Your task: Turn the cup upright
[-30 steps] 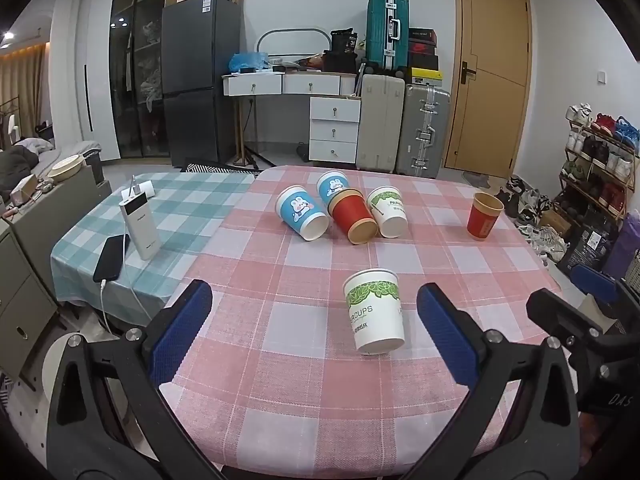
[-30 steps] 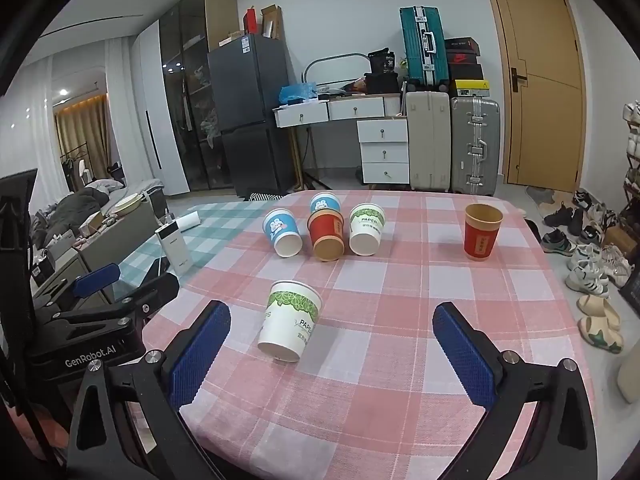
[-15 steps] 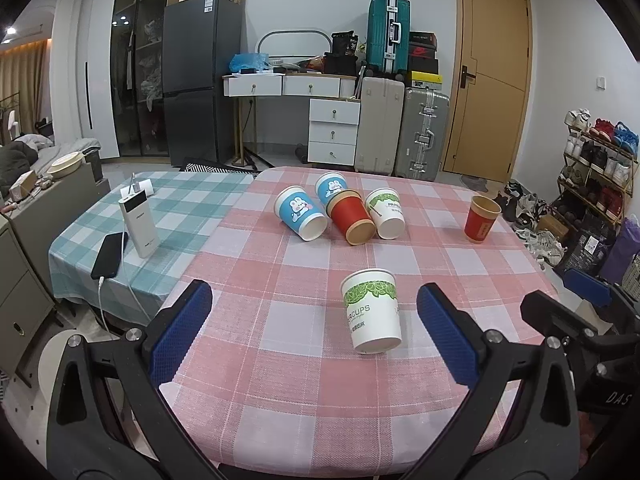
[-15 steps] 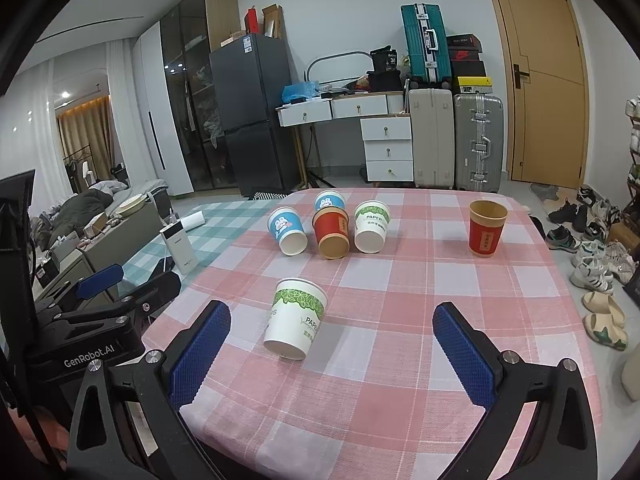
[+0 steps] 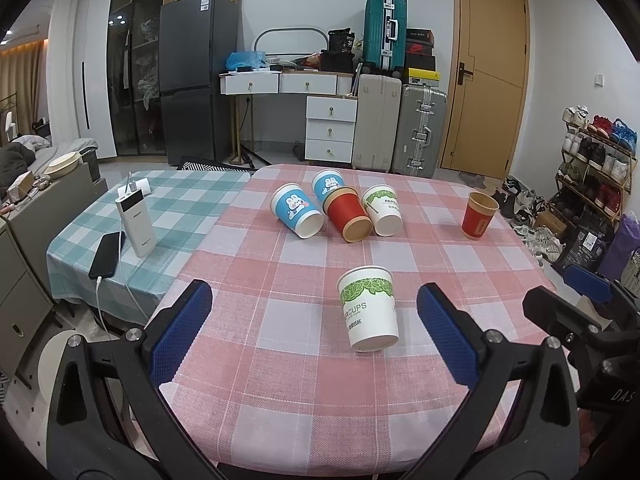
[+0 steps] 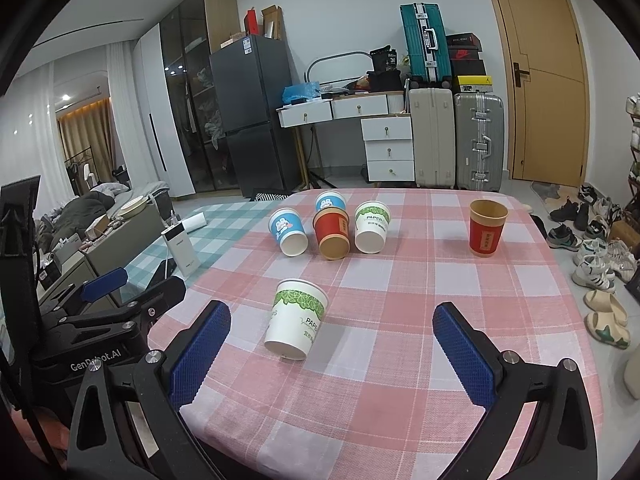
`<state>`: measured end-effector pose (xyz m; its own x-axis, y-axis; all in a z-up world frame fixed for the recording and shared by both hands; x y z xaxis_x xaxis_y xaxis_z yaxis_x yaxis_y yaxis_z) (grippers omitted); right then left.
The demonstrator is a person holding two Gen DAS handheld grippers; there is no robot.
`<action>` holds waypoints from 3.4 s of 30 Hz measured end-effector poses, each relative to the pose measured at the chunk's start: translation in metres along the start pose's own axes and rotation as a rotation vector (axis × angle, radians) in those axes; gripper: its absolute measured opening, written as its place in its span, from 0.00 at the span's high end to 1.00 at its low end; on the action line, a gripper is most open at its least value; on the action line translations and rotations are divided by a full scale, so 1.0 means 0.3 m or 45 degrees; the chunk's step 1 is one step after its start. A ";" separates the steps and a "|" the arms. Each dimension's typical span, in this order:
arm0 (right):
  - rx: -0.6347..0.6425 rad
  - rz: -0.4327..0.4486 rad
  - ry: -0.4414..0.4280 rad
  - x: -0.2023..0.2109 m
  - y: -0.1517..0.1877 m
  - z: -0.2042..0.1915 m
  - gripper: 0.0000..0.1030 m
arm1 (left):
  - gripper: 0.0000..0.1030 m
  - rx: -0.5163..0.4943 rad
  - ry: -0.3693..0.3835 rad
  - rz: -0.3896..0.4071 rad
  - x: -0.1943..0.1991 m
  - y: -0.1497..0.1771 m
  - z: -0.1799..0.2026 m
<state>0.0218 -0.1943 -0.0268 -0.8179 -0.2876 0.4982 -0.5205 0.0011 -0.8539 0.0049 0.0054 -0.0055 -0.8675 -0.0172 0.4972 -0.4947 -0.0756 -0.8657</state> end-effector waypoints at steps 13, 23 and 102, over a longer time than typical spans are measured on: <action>-0.004 -0.004 -0.004 -0.001 0.000 0.003 0.00 | 0.00 -0.007 -0.018 -0.005 0.007 0.011 -0.009; -0.014 -0.009 -0.005 -0.005 0.006 0.007 0.00 | 0.00 -0.019 -0.016 -0.028 -0.017 0.027 -0.016; -0.143 -0.110 -0.025 -0.174 0.028 0.126 0.00 | 0.45 -0.099 0.453 -0.516 -0.340 -0.261 0.017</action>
<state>0.0693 -0.2153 -0.0657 -0.7646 -0.3099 0.5652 -0.6139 0.0827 -0.7851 0.1324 0.0078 0.0117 -0.5642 0.3376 0.7534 -0.7837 0.0681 -0.6174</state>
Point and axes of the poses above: each gripper's, at about its wrist camera, not at the fingertips, and x roughly against the way its jaws point, z to its right, y to its underside, the point moved 1 cm from there along -x, roughly the way its jaws point, and after that the axes turned 1 degree about z, right-handed, at the moved point
